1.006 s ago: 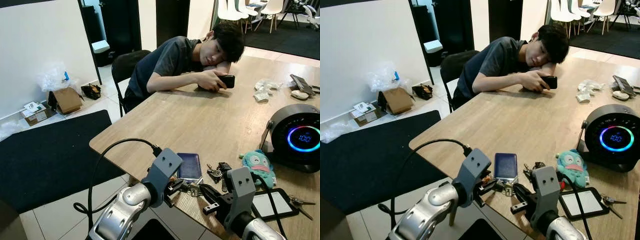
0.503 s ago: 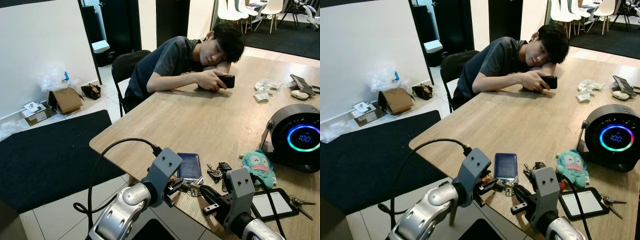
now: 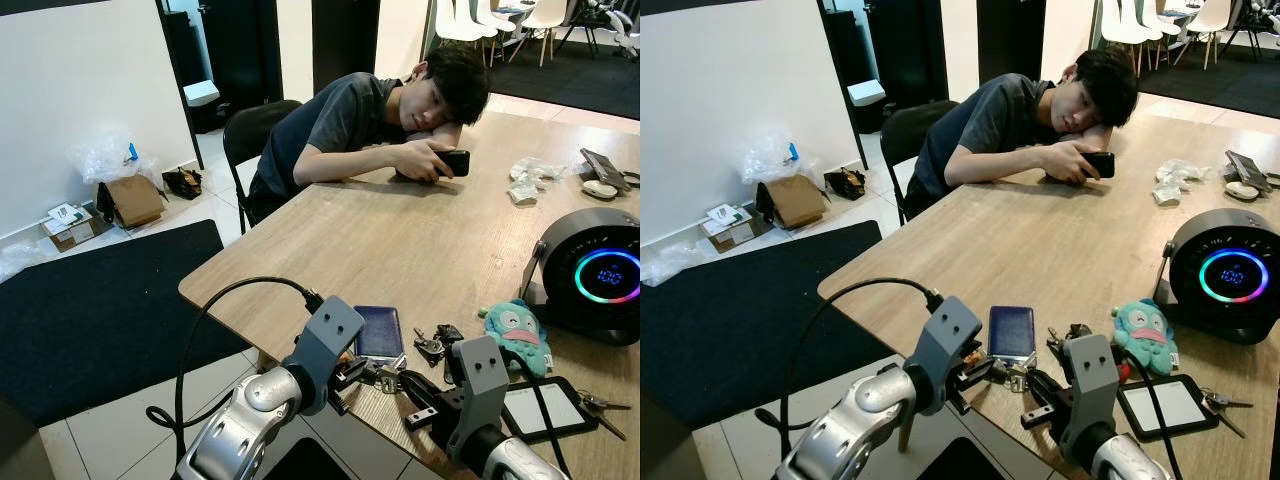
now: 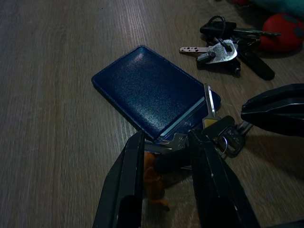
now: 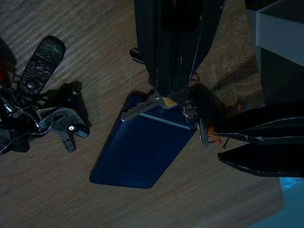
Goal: Hang keys on a hook
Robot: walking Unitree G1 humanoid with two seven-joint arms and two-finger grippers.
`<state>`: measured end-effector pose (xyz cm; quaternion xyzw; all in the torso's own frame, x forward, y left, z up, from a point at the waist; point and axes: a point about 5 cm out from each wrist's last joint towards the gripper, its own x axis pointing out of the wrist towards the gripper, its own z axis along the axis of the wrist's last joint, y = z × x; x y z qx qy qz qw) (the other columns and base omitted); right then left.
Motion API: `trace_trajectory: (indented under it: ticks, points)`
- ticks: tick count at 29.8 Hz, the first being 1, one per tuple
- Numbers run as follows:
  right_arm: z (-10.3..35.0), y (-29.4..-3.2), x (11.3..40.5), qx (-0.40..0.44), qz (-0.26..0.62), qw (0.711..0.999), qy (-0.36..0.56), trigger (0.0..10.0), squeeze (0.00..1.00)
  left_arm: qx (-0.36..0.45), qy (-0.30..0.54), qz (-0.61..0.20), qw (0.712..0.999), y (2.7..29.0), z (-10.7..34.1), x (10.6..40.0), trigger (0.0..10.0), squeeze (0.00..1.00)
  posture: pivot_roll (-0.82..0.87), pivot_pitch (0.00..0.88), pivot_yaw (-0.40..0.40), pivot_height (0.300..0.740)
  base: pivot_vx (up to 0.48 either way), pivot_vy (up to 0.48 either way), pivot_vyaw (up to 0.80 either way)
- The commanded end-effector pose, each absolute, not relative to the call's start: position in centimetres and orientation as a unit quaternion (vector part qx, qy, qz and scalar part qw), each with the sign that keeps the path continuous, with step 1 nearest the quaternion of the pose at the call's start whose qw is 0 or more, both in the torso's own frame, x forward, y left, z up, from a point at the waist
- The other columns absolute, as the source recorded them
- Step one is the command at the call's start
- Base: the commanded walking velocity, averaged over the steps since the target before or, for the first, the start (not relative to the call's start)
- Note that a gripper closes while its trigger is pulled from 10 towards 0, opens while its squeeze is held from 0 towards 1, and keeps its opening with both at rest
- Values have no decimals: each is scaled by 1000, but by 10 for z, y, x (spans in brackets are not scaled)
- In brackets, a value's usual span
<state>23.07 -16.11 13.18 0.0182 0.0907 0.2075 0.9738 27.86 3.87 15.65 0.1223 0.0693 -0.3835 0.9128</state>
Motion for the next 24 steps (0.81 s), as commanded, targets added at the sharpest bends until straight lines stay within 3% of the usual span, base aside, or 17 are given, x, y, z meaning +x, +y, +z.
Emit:
trace_trajectory:
  ticks: [1,24]
  points:
    - [130,-158,230,19,213,973,92,10000,0,122,75,-381,913,42,154,277,10000,0,-8,161,91,740,0,0,0]
    - [130,-158,230,19,212,973,92,10000,0,122,74,-382,913,41,155,277,10000,0,-10,163,91,740,0,0,0]
